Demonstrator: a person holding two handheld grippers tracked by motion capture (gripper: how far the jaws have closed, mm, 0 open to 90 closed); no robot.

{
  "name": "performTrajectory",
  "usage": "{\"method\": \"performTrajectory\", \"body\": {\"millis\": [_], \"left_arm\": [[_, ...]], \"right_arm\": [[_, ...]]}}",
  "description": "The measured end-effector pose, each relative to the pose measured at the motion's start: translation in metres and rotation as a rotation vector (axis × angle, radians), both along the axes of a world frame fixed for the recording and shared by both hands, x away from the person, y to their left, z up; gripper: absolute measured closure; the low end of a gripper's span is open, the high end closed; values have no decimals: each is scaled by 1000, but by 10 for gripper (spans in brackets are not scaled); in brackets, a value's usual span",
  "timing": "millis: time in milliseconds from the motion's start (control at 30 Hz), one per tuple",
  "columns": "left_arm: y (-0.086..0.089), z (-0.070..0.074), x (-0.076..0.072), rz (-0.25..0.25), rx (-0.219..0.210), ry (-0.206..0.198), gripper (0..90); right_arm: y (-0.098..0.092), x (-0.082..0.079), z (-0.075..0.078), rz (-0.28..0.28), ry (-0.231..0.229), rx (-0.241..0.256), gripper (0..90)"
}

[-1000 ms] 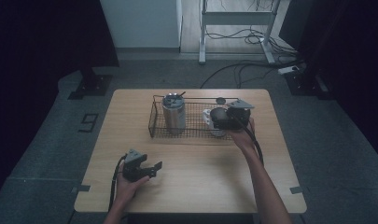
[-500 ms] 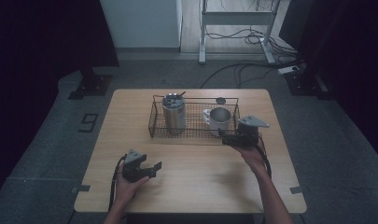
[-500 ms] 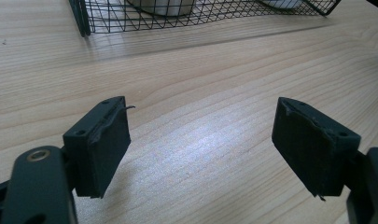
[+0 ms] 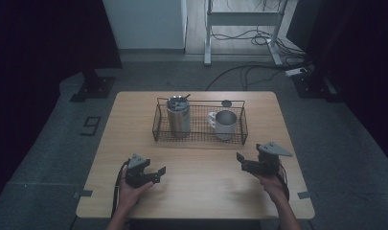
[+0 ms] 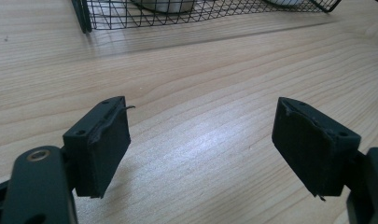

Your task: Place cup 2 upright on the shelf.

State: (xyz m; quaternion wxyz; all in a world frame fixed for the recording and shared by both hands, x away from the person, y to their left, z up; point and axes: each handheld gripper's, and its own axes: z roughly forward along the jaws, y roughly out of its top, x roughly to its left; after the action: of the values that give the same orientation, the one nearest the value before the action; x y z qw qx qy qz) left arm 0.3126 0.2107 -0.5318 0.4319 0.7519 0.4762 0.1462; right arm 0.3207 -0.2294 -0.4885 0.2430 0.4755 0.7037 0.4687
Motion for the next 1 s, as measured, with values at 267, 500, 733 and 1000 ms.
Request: {"method": "performTrajectory", "body": {"millis": [267,500,733,1000], "left_arm": [[-1,-1,-1,1,10,5,194],[-4,-4,0,-5,29,14,195],[-4,-4,0,-1,32,15,195],[-4,-4,0,-1,34,11,195]], "right_arm": [[-14,-21,-31,-21,67,-28,127],[-17,-26,-49,-31,106,-71,128],[-19,-25,-54,-41,118,-73,129],[-21,-24,-54,-48,109,-77,130]]}}
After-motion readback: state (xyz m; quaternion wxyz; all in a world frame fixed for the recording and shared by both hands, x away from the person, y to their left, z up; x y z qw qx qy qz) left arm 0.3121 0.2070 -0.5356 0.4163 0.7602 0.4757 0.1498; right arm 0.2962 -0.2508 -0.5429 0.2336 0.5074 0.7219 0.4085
